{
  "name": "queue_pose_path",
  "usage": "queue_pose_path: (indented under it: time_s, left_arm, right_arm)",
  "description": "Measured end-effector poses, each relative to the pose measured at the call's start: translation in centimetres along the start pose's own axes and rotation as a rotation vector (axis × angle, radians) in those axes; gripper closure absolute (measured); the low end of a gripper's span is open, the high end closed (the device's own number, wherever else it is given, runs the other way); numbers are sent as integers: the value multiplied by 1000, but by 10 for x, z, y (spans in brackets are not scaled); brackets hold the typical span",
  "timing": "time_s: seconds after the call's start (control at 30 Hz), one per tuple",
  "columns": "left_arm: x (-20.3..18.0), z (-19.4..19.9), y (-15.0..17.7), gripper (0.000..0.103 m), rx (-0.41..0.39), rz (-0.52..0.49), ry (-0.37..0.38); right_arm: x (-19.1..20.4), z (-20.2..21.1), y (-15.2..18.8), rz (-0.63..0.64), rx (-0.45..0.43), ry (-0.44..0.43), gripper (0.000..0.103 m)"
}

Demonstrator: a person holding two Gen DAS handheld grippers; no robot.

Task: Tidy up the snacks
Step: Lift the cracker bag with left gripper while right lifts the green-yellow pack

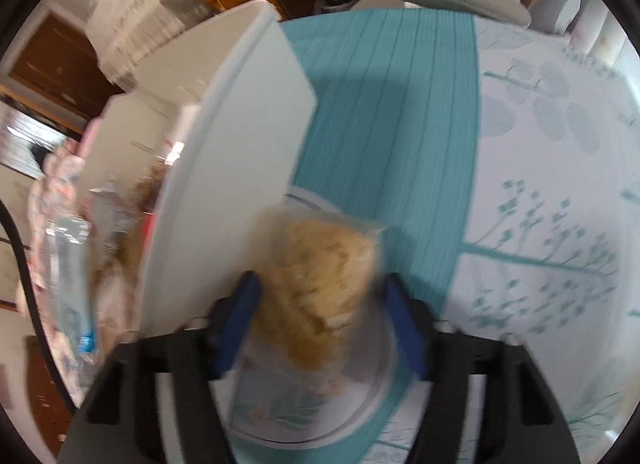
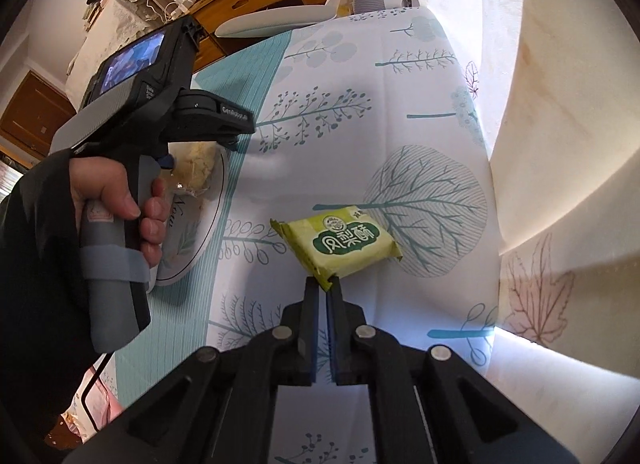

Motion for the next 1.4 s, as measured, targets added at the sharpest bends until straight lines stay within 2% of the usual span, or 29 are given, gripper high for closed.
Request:
queue_pose_path:
  time_s: [0.2,0.4,0.63,0.8,0.9,1.03,1.17,1.3,1.33,1.37,1.4]
  left_arm:
    - [-2,6,11,57,-26,-63,9]
    - [-16,23,29,63,13,-99,55]
    - [-3,36,73,67,129,-85,191]
    - [5,61,101,68,149,-97,281]
    - [10,82,116,68,141,-97,343]
    - [25,116,128,68,94,-105,413]
    - [49,141,112,68,38,-106,456]
    - [76,151,103,68,5,-83,496]
    - [81,153,103,68,-1,-81,500]
    - [88,155,102,68,-10,-79,505]
    - [92,159,103,68,-17,-78,510]
  right_arm:
    - [4,1,4,-2,-4,-6,100]
    - [9,6,6,-8,-21,-12,100]
    - [18,23,6,-2,-52,-21,101]
    - [29,38,5,12,-96,-48,103]
    - [36,44,7,31,-116,-61,103]
    - [34,41,12,2,-108,-33,103]
    - [20,30,15,-97,-59,-12,102]
    - [10,20,20,-161,-17,50,102]
    - [8,17,21,-179,-9,65,101]
    - [6,15,22,-190,-1,78,93]
    - [5,12,23,-208,12,103,77]
Point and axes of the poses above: each gripper's, at about its wrist camera, not at the fingertips, and z roughly against the way its jaws point, x to its left, y to its underside, the point moved 6 cm from there along -z, roughly the way its jaws point, and after that the axes turned 8 degrees about -z, right-handed, at the moved point
